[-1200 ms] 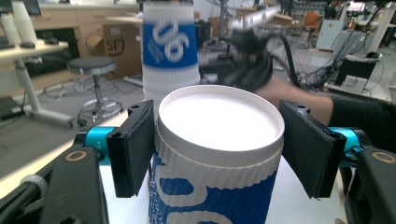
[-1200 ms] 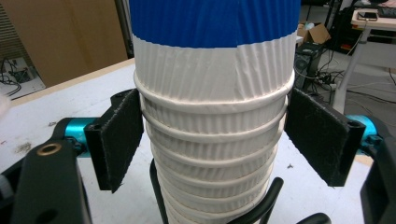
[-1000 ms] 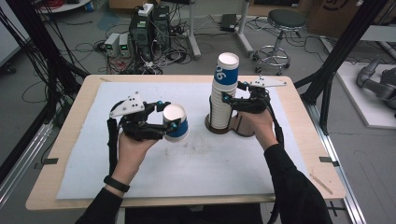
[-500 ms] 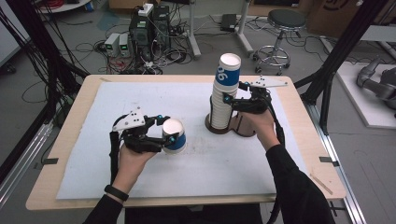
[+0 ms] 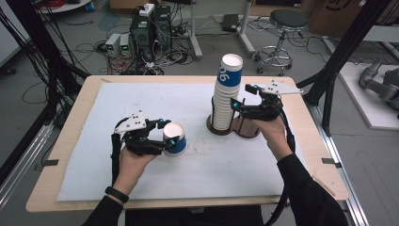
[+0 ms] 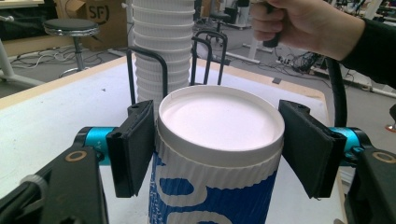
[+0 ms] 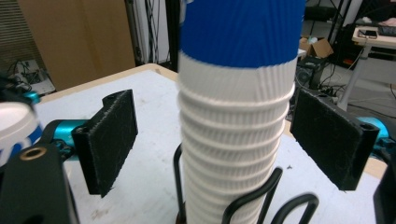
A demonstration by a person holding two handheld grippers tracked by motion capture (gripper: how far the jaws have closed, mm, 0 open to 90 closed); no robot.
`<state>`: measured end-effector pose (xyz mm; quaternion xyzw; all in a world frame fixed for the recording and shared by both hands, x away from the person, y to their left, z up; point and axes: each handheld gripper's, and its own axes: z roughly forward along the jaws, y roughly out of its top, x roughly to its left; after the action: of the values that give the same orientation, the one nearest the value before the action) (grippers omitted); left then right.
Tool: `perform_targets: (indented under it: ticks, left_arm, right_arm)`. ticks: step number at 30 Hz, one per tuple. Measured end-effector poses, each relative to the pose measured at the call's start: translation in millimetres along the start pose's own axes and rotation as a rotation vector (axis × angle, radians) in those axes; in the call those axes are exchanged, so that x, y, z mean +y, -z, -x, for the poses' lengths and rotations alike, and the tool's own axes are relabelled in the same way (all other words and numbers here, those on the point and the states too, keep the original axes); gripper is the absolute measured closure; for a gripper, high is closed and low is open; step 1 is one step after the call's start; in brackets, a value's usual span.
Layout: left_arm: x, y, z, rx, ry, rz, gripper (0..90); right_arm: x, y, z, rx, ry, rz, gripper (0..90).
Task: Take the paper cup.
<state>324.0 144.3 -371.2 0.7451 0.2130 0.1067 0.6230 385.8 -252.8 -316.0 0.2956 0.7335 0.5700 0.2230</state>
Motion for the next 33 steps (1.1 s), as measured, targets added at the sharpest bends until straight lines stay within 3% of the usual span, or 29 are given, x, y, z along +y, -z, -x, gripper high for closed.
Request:
perform_targets:
  ticks: [7, 11, 18, 23, 33]
  left_arm:
    - [-2.0, 2.9, -1.7, 0.003, 0.007, 0.007, 29.8]
    - [-3.5, 3.9, -2.8, 0.009, 0.011, 0.008, 29.8]
    - [-5.5, 4.1, -3.1, 0.013, 0.005, 0.004, 29.8]
    - [-6.6, 2.5, -4.4, 0.012, -0.005, 0.0, 29.8]
    - [-8.5, 2.8, -6.6, 0.018, 0.012, 0.008, 29.8]
  right_arm:
    - [-21.5, 19.0, -9.7, -0.01, -0.012, 0.029, 15.4]
    - [-42.3, 29.7, -13.9, -0.023, -0.031, 0.052, 15.4]
    - [-65.1, 42.2, -20.0, -0.033, -0.063, 0.053, 15.4]
    - [-74.6, 43.5, -23.9, -0.033, -0.05, 0.041, 15.4]
    - [-85.1, 39.8, -27.0, -0.022, -0.023, -0.004, 15.5]
